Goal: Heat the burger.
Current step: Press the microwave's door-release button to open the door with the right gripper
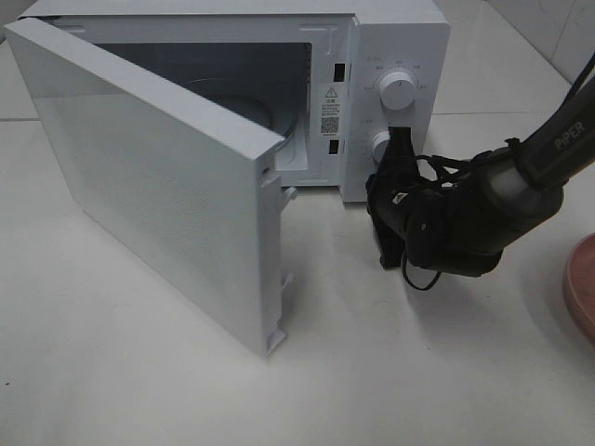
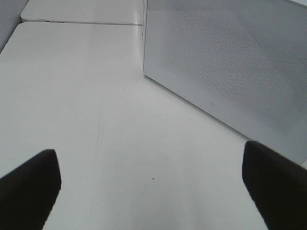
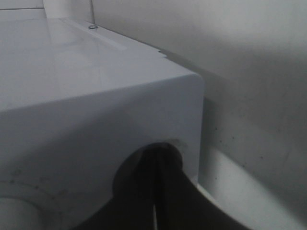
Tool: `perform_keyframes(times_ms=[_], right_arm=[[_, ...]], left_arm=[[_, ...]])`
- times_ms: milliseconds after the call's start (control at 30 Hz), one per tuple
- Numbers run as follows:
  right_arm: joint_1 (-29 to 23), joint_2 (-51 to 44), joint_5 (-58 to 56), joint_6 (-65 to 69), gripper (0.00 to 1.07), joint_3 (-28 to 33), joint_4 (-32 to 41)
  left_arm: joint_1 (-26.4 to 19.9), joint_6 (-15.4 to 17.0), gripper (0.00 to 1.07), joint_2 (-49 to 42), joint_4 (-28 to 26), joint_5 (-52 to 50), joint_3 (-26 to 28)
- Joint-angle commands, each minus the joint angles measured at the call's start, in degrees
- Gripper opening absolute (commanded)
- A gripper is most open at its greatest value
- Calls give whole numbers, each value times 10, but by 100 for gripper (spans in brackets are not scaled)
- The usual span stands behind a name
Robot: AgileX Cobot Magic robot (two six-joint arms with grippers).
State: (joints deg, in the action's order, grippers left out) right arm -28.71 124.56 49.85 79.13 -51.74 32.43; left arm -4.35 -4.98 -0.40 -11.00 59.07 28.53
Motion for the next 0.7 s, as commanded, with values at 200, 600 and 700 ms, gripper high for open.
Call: perform_keyframes(times_ms=[200, 600, 700], right_arm=[[18, -17, 66, -14, 0, -38, -29], [11, -41, 21, 22, 0, 23, -70], [4, -48, 17, 23, 0, 41, -68]], left_arm=[[-1, 0, 98, -13, 1, -4, -1], [-1, 0, 98, -13, 1, -4, -1], [-1, 0, 98, -13, 1, -4, -1]])
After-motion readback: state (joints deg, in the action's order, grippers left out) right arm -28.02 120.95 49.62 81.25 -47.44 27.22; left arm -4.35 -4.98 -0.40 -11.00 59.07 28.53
